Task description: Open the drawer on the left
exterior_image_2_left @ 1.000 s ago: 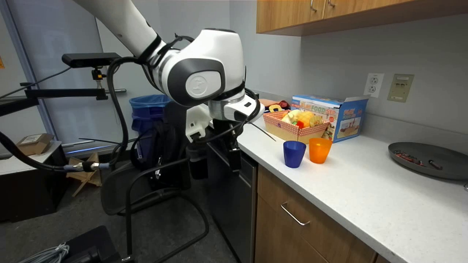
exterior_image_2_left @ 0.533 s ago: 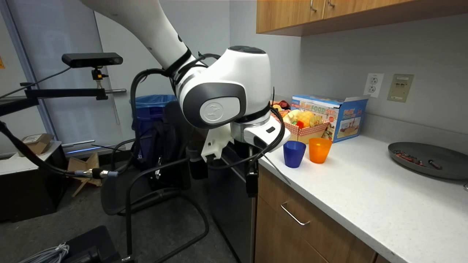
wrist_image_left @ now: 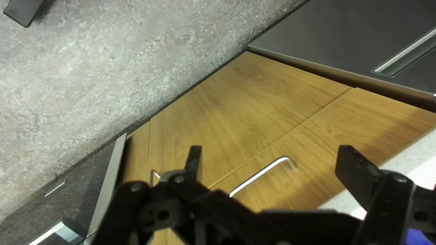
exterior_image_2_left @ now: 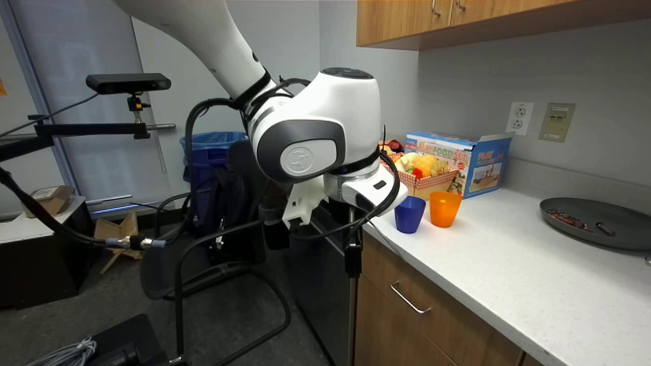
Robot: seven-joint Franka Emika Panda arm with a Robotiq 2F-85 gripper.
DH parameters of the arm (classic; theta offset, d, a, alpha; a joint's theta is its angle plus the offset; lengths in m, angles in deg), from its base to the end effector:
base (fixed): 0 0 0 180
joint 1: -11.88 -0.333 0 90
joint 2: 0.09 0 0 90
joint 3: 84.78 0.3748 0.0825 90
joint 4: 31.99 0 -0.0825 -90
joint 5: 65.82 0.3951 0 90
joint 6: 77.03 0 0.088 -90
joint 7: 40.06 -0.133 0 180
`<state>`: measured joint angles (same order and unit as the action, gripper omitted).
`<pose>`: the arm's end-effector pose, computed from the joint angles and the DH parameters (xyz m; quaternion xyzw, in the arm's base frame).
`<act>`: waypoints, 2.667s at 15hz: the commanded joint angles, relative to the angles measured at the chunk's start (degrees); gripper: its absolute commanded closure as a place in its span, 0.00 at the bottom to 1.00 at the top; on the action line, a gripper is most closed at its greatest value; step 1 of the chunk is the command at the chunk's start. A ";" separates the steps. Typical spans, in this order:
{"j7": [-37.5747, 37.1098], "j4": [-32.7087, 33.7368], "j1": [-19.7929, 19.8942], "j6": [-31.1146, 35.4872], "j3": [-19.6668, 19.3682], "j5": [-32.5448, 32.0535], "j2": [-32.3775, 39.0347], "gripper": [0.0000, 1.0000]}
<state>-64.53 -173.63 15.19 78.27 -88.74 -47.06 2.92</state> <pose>0.5029 -0.0721 0.3133 -0.9065 0.4042 -0.0789 0.0926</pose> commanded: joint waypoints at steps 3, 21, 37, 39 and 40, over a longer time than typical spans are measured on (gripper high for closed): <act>-0.20 2.57 0.71 0.70 -0.13 5.47 4.64 0.00; 19.77 18.24 10.38 14.50 9.59 50.56 28.37 0.00; 40.57 31.58 13.38 21.80 12.79 73.22 39.40 0.00; 40.67 34.14 14.06 22.05 12.45 73.34 42.11 0.00; 41.01 34.97 14.28 22.19 12.53 73.67 43.19 0.00</act>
<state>-26.69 -144.96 28.47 100.65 -76.21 23.82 41.20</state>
